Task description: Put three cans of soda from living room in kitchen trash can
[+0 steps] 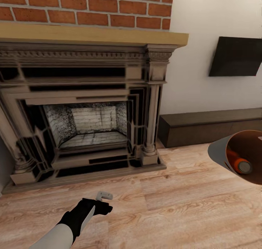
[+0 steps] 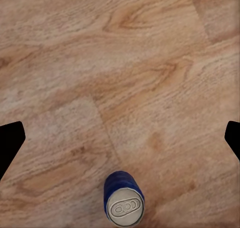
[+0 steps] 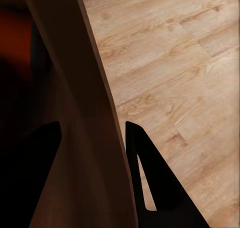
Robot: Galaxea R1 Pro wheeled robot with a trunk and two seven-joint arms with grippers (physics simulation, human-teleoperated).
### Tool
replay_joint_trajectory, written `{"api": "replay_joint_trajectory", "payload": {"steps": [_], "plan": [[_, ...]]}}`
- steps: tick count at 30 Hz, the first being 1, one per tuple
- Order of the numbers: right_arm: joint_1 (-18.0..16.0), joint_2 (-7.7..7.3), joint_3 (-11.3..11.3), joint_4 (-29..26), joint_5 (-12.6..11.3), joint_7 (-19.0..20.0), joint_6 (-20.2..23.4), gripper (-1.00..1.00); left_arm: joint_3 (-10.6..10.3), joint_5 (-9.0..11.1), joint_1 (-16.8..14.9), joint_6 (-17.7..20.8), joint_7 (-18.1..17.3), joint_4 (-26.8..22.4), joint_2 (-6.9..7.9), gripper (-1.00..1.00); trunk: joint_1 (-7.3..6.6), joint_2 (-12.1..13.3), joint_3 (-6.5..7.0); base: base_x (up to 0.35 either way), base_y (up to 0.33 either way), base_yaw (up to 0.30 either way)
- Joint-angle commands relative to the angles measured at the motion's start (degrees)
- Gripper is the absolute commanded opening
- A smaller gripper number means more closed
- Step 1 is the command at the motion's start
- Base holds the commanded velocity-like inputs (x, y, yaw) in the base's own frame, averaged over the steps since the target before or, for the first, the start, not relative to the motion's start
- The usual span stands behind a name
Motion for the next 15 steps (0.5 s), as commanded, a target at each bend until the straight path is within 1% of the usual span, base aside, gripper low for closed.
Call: {"api": "replay_joint_trajectory", "payload": {"steps": [1, 4, 11, 15], "plan": [[-0.1, -0.01, 0.0, 0.0, -1.2, 0.2, 0.2, -1.00, 0.0, 0.0, 0.0, 0.0, 0.0, 0.0, 0.00, 1.00, 0.00, 0.0, 0.02, 0.000, 0.000, -0.035], [-0.1, -0.02, 0.0, 0.0, -1.2, 0.2, 0.2, -1.00, 0.0, 0.0, 0.0, 0.0, 0.0, 0.0, 0.00, 1.00, 0.00, 0.0, 0.04, 0.000, 0.000, -0.014], [-0.1, 0.01, 0.0, 0.0, -1.2, 0.2, 0.2, -1.00, 0.0, 0.0, 0.0, 0.0, 0.0, 0.0, 0.00, 1.00, 1.53, -2.8, -1.21, 0.000, 0.000, -0.003], [-0.1, 0.04, 0.0, 0.0, -1.2, 0.2, 0.2, -1.00, 0.0, 0.0, 0.0, 0.0, 0.0, 0.0, 0.00, 1.00, 1.53, -2.8, -1.21, 0.000, 0.000, 0.000]]}}
